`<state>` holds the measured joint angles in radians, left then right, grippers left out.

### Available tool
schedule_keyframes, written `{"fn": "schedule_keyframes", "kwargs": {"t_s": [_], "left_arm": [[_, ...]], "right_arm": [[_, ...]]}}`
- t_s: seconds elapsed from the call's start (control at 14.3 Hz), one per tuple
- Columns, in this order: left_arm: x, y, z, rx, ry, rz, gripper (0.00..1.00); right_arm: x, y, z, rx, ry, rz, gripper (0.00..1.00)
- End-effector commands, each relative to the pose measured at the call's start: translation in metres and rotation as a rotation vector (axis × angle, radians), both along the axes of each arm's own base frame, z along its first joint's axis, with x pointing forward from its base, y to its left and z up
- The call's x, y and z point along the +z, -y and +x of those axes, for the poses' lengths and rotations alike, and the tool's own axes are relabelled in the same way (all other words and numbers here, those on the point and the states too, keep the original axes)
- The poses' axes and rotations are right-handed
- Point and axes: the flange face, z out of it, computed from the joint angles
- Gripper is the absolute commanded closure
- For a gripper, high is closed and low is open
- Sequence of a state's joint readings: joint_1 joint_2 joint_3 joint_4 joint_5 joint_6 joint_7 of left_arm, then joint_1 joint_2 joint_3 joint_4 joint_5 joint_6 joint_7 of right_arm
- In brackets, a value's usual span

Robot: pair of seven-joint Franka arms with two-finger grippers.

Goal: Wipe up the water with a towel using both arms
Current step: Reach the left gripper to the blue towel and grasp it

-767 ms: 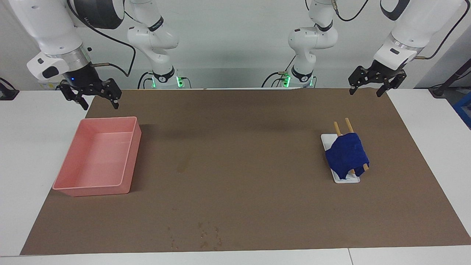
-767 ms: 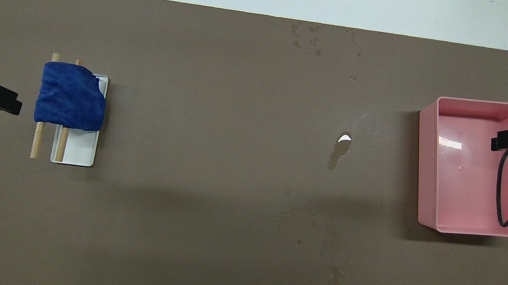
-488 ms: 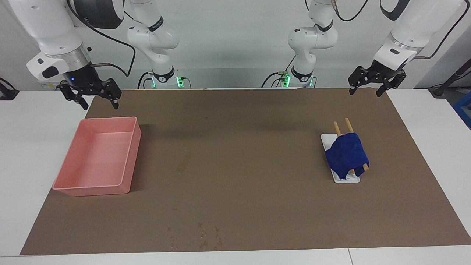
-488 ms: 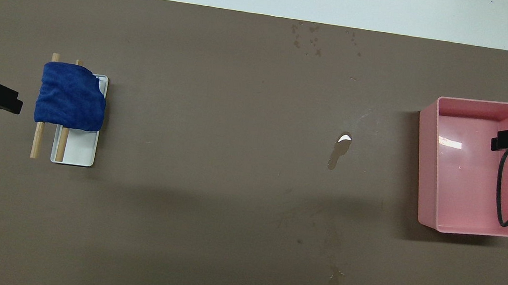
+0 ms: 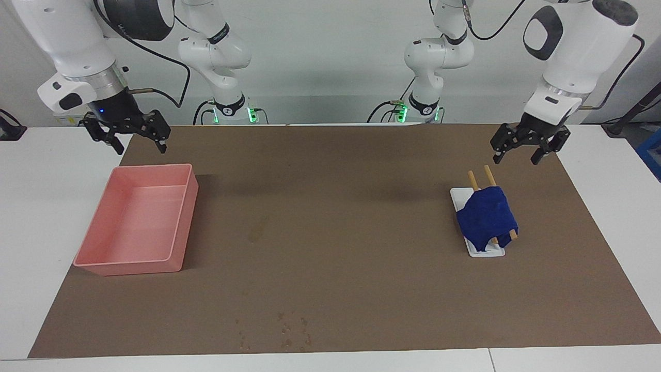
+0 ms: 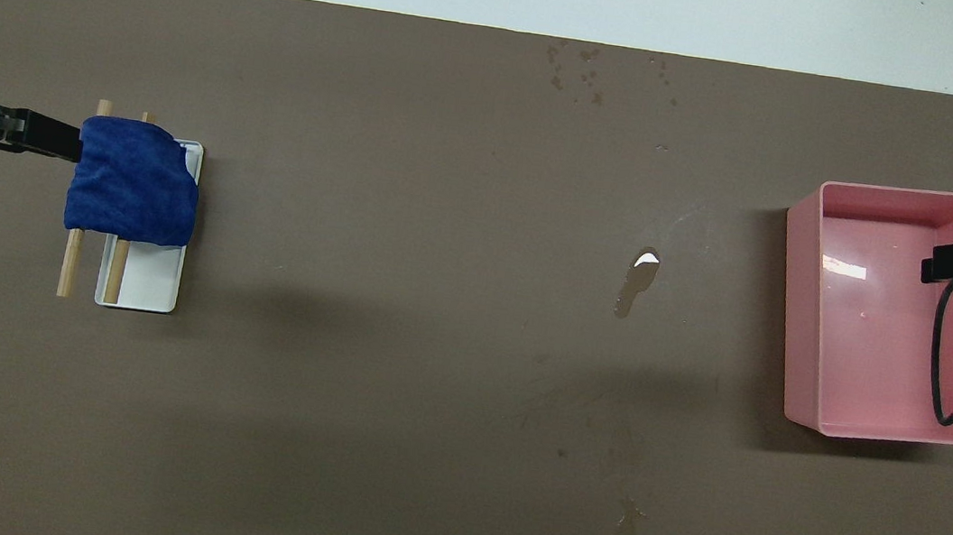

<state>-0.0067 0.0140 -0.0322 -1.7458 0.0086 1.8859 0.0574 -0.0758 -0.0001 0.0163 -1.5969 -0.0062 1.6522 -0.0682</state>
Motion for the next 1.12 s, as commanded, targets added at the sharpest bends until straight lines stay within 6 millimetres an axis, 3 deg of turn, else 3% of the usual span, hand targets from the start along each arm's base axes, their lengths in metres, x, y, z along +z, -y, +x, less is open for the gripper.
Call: {"fn": "schedule_keyframes", "kwargs": {"t_s": [0.0, 0.21, 0.35, 0.7, 1.05], "left_arm": [[-0.057, -0.006, 0.017, 0.036, 0.020, 0.033, 0.00], [-0.103, -0.006, 0.018, 0.043, 0.065, 0.049, 0.01], [-0.122, -0.007, 0.011, 0.014, 0.066, 0.095, 0.03], [-0.133, -0.007, 0.011, 0.025, 0.079, 0.098, 0.16], [-0.135, -0.008, 0.010, 0.025, 0.075, 0.099, 0.46]], "right_arm": [[0.002, 0.002, -0.003, 0.011, 0.003, -0.004, 0.00], [0.002, 0.002, -0.003, 0.013, 0.002, -0.004, 0.00], [0.002, 0.002, -0.003, 0.013, 0.002, -0.004, 0.00], [0.002, 0.002, -0.003, 0.013, 0.002, -0.004, 0.00], [0.002, 0.002, -0.003, 0.013, 0.002, -0.004, 0.00]]}}
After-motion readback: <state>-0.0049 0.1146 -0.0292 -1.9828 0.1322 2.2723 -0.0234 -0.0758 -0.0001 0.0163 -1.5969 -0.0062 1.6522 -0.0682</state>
